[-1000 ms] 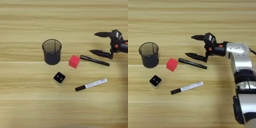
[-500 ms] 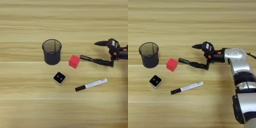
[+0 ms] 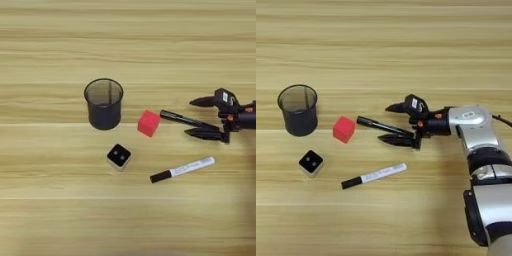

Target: Move the objects on the table

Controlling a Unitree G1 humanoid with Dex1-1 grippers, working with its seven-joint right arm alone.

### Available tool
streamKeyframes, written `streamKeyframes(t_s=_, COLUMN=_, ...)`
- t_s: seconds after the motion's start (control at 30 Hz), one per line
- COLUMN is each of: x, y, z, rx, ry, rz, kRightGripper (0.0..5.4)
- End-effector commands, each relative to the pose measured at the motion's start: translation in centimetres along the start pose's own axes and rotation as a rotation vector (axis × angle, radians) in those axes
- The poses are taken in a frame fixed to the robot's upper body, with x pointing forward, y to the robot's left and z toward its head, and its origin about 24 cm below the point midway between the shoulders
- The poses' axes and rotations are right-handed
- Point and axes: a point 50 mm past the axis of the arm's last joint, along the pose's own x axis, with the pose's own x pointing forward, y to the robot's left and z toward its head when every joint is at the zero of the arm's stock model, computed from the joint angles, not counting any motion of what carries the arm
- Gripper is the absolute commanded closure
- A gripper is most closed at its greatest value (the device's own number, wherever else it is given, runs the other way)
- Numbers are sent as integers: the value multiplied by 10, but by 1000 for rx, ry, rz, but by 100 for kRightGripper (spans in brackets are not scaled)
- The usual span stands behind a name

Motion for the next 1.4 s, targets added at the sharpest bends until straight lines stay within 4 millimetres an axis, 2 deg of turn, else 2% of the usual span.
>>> streamKeyframes(t_s=0.03, x=-8, y=-23, z=32, rx=-123, ry=-19, rz=-85, kRightGripper=123)
streamKeyframes(t_s=1.07, x=0, y=-18, z=8, rx=-100, ry=130, rz=-100, kRightGripper=448)
streamKeyframes(t_s=1.4, x=2, y=-17, z=7, rx=-100, ry=129, rz=-99, kRightGripper=450)
